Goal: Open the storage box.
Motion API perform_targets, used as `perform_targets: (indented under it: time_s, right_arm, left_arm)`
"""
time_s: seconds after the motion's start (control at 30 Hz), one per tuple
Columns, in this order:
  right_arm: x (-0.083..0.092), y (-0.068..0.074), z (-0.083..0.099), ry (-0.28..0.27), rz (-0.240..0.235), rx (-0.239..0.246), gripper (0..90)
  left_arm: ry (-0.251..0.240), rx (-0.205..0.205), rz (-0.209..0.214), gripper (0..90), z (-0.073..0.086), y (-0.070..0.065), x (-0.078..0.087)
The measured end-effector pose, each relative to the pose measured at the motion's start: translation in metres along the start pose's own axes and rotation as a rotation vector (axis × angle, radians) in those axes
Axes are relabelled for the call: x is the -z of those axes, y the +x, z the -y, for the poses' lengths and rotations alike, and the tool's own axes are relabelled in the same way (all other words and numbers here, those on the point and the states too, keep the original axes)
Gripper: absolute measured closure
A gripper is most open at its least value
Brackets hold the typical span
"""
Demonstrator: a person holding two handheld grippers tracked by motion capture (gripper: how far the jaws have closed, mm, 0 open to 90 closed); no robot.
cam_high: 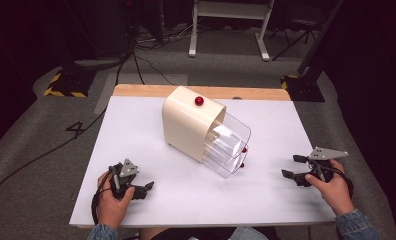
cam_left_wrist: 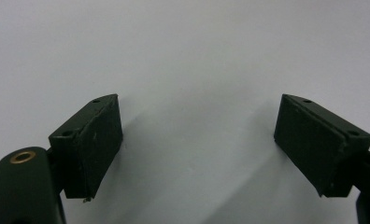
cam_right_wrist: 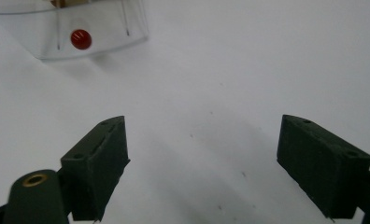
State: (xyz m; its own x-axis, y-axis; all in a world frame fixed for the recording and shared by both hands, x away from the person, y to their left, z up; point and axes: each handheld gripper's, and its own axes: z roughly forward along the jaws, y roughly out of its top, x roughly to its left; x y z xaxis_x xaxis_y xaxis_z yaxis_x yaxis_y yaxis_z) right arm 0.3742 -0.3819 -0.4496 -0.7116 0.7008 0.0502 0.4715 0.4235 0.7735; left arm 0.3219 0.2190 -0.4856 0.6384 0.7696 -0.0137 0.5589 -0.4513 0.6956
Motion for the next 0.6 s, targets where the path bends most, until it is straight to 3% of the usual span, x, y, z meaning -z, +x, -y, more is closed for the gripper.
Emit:
perform_targets:
  time_s: [0.17, 0.23, 0.27, 0.37, 0.5, 0.6]
  right_arm:
    - [-0.004, -0.009, 0.008, 0.043, 0.001, -0.012, 16.7]
    - [-0.004, -0.01, 0.011, 0.133, -0.032, -0.038, 21.3]
    - [-0.004, -0.01, 0.012, 0.165, -0.052, -0.023, 22.1]
    - [-0.007, -0.009, 0.016, 0.159, -0.022, 0.01, 15.9]
    - [-0.011, -0.008, 0.022, 0.14, 0.003, 0.019, 14.8]
    - [-0.012, -0.004, 0.025, 0.13, 0.029, 0.054, 13.4]
  left_arm:
    - [0.0, 0.001, 0.002, 15.7, 0.0, 0.0, 0.0]
    - [0.0, 0.001, 0.002, 15.7, 0.0, 0.0, 0.0]
    - [0.0, 0.001, 0.002, 15.7, 0.0, 0.0, 0.0]
    - [-0.001, 0.002, 0.002, 15.7, 0.0, 0.0, 0.0]
    - [-0.001, 0.002, 0.003, 15.7, 0.0, 0.0, 0.0]
    - [-0.001, 0.003, 0.003, 15.7, 0.0, 0.0, 0.0]
